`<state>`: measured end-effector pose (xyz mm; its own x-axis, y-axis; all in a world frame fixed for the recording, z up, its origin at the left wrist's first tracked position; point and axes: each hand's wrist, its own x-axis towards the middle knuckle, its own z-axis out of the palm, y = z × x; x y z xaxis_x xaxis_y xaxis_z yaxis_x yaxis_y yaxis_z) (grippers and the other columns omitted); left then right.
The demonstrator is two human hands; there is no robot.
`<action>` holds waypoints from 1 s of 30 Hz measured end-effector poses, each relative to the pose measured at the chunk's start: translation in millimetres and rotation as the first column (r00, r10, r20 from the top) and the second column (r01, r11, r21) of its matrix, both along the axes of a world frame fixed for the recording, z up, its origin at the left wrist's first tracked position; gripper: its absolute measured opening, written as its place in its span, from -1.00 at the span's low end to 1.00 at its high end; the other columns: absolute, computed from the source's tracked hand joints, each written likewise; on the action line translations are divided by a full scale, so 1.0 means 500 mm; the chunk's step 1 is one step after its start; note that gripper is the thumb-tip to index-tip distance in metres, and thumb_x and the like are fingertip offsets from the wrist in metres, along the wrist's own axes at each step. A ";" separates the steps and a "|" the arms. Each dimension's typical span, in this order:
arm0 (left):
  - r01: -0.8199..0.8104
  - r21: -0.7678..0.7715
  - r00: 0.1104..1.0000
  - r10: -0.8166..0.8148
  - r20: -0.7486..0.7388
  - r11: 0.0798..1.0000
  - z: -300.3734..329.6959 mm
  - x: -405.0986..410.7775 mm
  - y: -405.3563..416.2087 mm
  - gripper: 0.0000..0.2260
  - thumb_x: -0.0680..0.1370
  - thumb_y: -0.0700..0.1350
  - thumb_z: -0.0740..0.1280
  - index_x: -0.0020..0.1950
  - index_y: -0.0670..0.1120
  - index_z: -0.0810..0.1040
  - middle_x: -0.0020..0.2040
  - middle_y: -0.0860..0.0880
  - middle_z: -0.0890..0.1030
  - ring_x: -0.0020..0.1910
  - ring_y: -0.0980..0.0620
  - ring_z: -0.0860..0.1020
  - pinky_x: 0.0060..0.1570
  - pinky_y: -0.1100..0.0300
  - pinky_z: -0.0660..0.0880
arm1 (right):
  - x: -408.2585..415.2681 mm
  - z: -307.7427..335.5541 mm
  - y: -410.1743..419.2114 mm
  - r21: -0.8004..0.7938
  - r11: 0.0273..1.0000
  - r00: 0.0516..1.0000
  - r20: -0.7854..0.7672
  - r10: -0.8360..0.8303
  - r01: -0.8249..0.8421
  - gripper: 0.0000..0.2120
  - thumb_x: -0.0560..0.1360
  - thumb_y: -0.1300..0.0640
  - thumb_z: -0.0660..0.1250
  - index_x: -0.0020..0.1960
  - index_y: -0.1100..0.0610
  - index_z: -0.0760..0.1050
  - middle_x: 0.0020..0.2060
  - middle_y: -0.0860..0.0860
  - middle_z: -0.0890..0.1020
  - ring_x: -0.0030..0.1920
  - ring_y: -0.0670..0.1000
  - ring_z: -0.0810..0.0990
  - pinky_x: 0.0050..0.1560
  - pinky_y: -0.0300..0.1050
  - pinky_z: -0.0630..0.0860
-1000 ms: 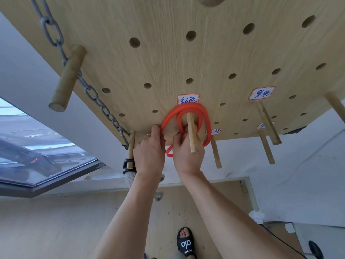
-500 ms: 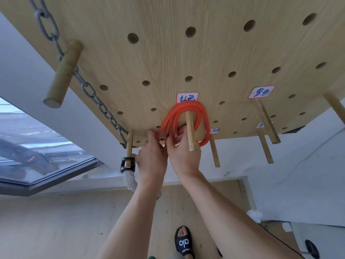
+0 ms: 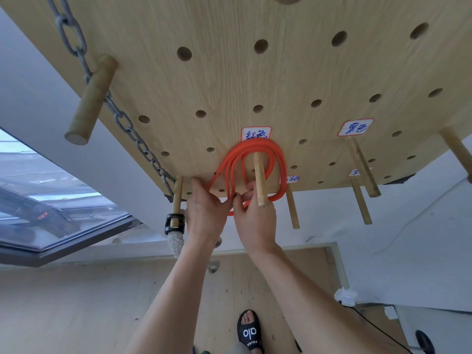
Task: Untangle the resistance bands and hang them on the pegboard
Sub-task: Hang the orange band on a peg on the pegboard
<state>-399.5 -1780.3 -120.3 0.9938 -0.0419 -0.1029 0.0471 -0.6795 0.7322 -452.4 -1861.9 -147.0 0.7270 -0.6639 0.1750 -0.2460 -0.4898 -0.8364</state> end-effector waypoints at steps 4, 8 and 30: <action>0.017 0.060 0.999 -0.019 0.028 0.998 -0.008 0.006 0.002 -0.52 0.44 0.06 0.57 0.05 -0.10 0.32 -0.29 -0.04 0.60 -0.32 0.03 0.52 -0.44 0.20 0.27 | -0.007 0.001 -0.007 0.010 1.000 1.000 -0.014 -0.003 0.003 -0.79 0.57 0.16 0.38 0.15 0.20 0.48 -0.32 0.05 0.62 -0.30 0.12 0.61 -0.25 0.06 0.54; 0.001 0.018 0.999 -0.002 0.035 1.000 -0.016 -0.004 0.005 -0.58 0.50 -0.01 0.53 0.08 -0.14 0.34 -0.24 -0.04 0.58 -0.28 0.07 0.52 -0.39 0.18 0.35 | -0.007 0.006 -0.011 0.011 1.000 0.999 -0.038 0.000 0.000 -0.82 0.57 0.12 0.37 0.10 0.21 0.51 -0.30 0.04 0.64 -0.29 0.11 0.62 -0.23 0.08 0.56; 0.036 0.462 0.835 -0.280 0.473 0.886 -0.009 -0.034 0.003 -0.59 0.55 0.03 0.47 0.23 -0.15 0.41 0.05 -0.17 0.52 -0.15 -0.23 0.59 -0.23 -0.04 0.52 | -0.073 0.028 -0.075 0.122 0.977 0.972 0.138 -0.192 0.176 -0.69 0.52 0.27 0.40 0.20 0.17 0.38 0.03 0.01 0.50 -0.22 0.00 0.59 -0.20 -0.10 0.53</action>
<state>-416.6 -1778.9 -124.6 0.8851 -0.2776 0.3735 -0.3864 -0.8857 0.2574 -488.9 -1899.7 -133.1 0.5621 -0.8046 0.1914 -0.1929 -0.3526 -0.9157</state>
